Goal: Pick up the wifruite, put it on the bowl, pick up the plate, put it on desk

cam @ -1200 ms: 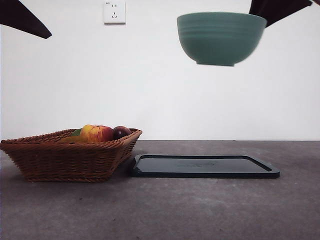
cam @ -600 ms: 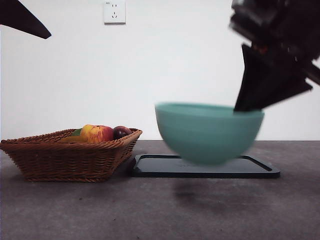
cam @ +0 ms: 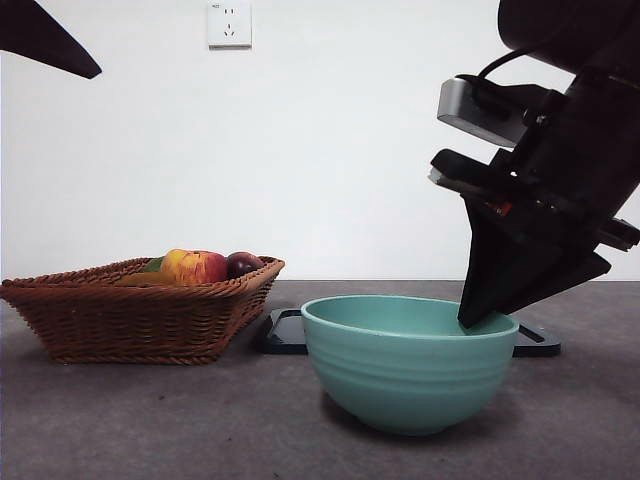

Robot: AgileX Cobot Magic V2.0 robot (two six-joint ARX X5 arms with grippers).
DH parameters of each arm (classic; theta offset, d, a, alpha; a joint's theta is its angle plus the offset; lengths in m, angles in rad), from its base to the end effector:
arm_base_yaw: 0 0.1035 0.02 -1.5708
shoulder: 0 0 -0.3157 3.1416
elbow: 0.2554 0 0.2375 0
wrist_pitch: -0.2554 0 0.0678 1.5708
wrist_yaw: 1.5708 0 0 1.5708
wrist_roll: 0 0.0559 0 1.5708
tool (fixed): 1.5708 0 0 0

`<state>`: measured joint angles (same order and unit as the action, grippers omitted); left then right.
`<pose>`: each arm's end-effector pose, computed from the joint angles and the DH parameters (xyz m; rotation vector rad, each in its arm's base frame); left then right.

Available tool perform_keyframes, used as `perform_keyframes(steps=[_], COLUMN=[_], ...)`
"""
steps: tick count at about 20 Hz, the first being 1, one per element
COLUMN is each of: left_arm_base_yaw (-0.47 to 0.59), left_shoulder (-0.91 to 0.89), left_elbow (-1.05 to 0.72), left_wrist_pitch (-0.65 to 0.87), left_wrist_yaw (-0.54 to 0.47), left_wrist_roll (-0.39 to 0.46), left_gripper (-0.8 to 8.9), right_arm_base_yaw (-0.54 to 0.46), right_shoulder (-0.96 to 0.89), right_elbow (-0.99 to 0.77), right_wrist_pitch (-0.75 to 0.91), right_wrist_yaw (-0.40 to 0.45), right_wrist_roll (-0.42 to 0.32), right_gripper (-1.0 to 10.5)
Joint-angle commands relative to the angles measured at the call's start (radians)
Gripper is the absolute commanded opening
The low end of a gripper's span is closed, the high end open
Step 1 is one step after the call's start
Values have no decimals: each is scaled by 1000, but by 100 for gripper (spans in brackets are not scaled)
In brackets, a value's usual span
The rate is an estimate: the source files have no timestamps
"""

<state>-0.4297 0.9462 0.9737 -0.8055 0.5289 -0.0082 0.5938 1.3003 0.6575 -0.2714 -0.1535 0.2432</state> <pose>0.1211 -0.0865 0.3444 -0.0472 0.8100 -0.9050 0.1864 0.1361 0.2205 0.0120 0.9874 0.5767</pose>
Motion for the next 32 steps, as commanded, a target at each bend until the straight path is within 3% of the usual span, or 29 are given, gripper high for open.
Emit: perform_keyframes(steps=[1,3,7,12,17,26,32], left_arm_base_yaw=[-5,-5,-5,-5,-5,-5,-5], left_shoulder=[5,5,5,5,5,5,5], left_elbow=[20,20,20,20,20,20,20], left_wrist_pitch=[5,5,5,5,5,5,5], left_wrist_yaw=[5,6,5,5,5,5,5], left_wrist_roll=[19,19,19,19,19,19,19], left_gripper=[344,344,344,344,344,344,344], right_arm_base_yaw=[7,7,7,6,6,6,6], right_shoulder=[12,12,-6,-137,-301,-488,-518], right_elbow=[5,5,6,29,143,235,235], right_wrist_pitch=[10,9,10,-10,-183,-480,-612], right_wrist_yaw=[1,2,1,2,-7,-208,-214], right_wrist_roll=[11,12,24,31,22,-13,-60], right_gripper=[14,21,270,275,275,275,275])
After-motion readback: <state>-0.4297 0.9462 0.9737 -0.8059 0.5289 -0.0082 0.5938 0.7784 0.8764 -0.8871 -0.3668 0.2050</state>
